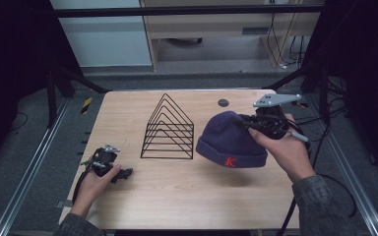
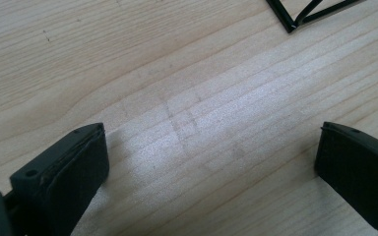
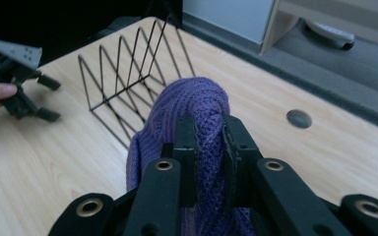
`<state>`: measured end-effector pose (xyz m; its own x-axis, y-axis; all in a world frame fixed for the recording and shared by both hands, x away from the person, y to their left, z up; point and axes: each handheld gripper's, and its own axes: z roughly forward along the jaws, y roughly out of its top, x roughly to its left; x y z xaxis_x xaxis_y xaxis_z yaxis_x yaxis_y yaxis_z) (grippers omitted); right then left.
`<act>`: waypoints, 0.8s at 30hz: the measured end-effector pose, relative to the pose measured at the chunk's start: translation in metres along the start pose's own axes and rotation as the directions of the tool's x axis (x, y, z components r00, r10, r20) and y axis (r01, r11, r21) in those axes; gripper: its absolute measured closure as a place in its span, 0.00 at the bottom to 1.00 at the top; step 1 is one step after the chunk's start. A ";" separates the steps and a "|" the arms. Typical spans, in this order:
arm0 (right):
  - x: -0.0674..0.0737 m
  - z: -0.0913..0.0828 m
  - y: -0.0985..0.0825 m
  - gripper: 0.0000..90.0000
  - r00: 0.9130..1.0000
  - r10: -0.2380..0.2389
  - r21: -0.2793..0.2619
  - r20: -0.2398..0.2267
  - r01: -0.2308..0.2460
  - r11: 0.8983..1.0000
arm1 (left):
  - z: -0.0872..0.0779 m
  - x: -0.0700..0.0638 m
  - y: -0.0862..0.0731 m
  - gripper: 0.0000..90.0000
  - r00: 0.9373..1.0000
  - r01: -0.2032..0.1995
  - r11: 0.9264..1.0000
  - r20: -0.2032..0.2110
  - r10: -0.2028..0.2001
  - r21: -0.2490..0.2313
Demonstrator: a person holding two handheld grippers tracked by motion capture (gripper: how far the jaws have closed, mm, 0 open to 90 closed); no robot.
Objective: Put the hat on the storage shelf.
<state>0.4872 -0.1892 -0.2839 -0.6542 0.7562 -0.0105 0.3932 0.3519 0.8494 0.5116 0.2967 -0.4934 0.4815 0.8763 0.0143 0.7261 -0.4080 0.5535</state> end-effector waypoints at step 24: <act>-0.010 0.008 0.085 0.88 0.997 0.041 -0.126 0.061 -0.033 0.991 | 0.001 0.000 0.001 0.00 1.000 0.003 1.000 -0.002 -0.003 -0.009</act>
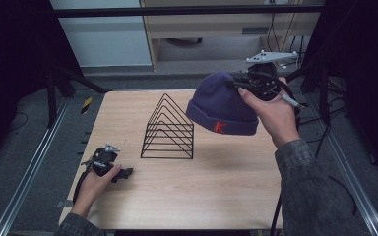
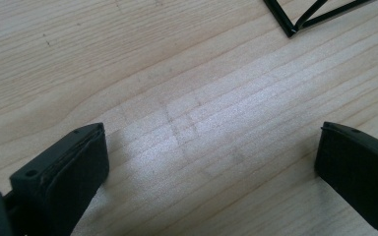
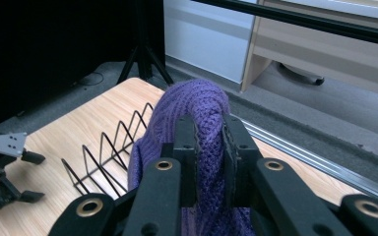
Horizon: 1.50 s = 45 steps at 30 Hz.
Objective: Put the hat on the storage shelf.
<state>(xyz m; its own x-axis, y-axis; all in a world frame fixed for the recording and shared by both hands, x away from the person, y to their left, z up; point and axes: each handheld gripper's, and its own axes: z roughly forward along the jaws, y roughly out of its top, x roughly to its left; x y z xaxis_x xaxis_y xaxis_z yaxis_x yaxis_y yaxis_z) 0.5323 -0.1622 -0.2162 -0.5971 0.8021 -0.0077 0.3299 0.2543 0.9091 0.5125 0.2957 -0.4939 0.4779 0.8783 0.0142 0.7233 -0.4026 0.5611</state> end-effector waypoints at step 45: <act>0.075 0.062 0.065 0.87 0.980 -0.071 -0.088 -0.185 0.055 0.995 | -0.017 0.004 0.006 0.06 0.999 0.018 0.997 0.028 -0.016 -0.079</act>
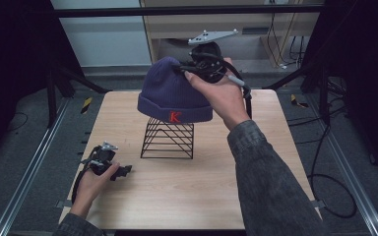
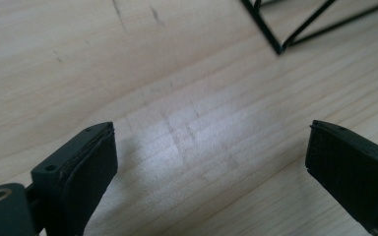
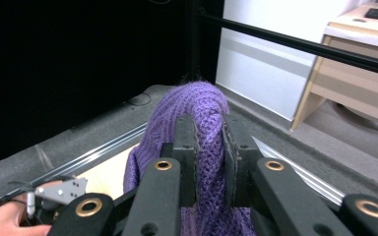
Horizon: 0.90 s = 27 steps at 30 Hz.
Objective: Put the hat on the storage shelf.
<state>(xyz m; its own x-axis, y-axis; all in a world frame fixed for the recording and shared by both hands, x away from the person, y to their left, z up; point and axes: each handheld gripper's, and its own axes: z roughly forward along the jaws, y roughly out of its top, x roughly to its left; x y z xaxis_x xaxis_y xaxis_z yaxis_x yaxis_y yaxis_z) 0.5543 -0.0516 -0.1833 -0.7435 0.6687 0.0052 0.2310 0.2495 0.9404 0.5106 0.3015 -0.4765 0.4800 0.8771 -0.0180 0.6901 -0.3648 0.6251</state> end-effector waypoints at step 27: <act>0.011 0.040 -0.007 0.87 0.997 -0.014 0.034 -0.077 0.017 0.999 | -0.101 -0.007 0.120 0.16 0.974 -0.071 0.918 0.169 0.148 -0.390</act>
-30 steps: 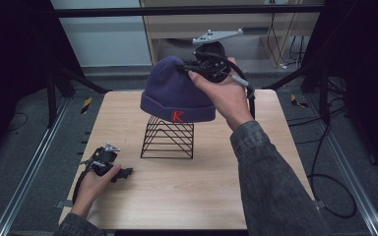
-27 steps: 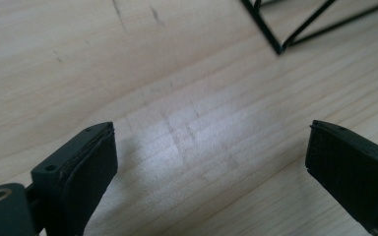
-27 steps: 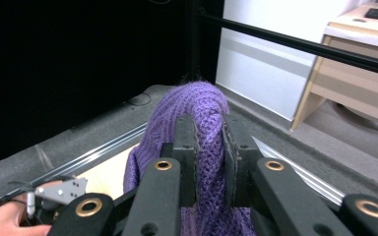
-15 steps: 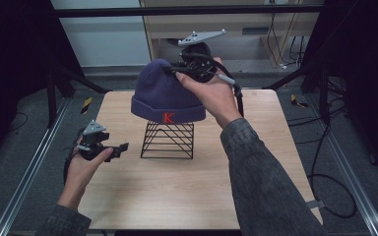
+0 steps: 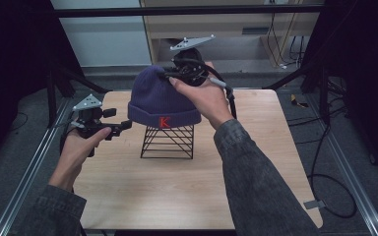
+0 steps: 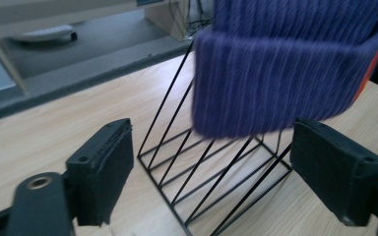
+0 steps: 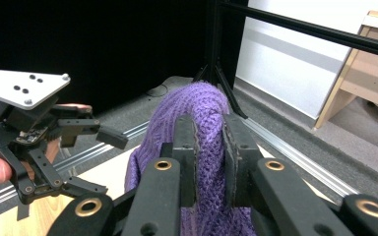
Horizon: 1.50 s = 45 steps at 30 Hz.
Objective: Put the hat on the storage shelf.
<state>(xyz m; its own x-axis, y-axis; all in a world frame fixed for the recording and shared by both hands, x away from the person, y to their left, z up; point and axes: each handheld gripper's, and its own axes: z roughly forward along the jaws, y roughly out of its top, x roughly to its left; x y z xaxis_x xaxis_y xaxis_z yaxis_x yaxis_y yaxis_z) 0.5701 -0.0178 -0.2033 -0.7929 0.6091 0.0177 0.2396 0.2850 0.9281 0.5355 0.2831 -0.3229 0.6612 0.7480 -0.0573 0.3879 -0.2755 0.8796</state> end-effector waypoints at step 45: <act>-0.009 0.018 -0.025 0.86 0.998 -0.021 0.083 0.063 0.016 0.996 | 0.036 -0.012 -0.008 0.75 0.998 0.041 0.997 -0.050 -0.037 0.071</act>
<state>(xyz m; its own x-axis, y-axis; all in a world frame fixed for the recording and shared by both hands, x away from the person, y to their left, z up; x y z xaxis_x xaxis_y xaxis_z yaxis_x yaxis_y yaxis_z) 0.5815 -0.0173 -0.2336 -0.7608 0.6485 -0.0251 0.2728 0.3547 0.8943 0.5478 0.2544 -0.3462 0.6130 0.7873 -0.0662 0.4590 -0.2867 0.8409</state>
